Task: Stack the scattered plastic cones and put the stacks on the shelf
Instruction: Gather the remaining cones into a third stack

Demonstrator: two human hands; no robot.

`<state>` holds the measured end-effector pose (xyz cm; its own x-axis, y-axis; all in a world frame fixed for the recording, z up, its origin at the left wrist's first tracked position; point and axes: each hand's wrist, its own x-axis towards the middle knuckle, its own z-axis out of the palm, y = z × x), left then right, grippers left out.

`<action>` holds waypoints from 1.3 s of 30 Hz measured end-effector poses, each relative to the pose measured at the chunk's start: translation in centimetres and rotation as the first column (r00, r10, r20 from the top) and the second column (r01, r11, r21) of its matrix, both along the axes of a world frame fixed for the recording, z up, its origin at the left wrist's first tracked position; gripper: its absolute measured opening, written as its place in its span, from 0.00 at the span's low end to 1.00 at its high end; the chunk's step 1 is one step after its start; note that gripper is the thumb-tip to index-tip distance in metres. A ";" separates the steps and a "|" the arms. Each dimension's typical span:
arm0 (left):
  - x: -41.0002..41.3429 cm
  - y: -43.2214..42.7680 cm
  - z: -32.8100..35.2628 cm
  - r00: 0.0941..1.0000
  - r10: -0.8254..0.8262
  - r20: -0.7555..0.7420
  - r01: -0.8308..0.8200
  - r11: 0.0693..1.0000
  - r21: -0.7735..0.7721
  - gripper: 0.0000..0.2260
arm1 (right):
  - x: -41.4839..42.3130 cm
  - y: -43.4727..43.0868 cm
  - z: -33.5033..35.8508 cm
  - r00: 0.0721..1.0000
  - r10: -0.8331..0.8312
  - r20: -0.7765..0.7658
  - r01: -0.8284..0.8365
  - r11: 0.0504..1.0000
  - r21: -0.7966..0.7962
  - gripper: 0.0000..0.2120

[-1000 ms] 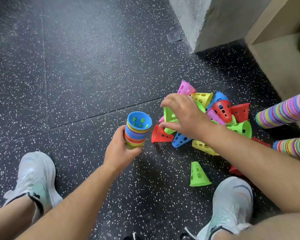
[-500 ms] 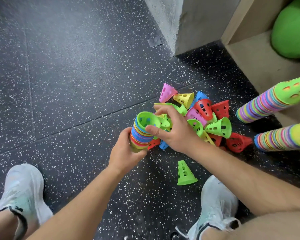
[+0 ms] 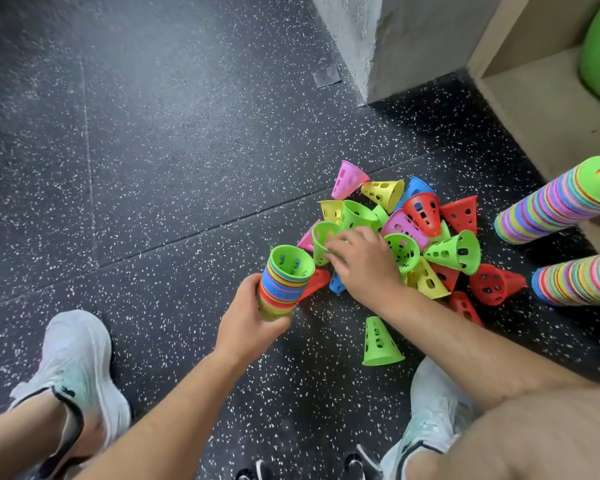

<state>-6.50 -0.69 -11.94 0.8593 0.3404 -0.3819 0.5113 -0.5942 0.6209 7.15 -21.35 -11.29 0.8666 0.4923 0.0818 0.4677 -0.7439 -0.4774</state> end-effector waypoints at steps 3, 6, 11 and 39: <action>0.1 -0.1 -0.1 1.000 -0.008 -0.006 0.008 1.000 0.003 0.31 | -0.1 -0.1 1.3 0.999 -0.042 -0.023 0.045 0.983 0.176 0.08; 0.3 -0.2 -0.1 1.000 -0.009 -0.011 0.009 1.000 -0.012 0.32 | -0.6 -0.4 3.0 0.998 -0.061 -0.012 0.061 0.937 0.344 0.07; -0.3 -0.2 -0.2 1.000 -0.016 0.020 0.016 1.000 0.010 0.33 | -3.0 -0.1 4.2 0.996 0.088 -0.015 -0.075 0.911 0.406 0.08; -3.0 3.0 -1.9 0.992 0.129 0.007 -0.129 0.990 0.058 0.31 | -1.4 2.7 0.2 0.972 0.104 -0.208 -0.075 0.987 0.142 0.11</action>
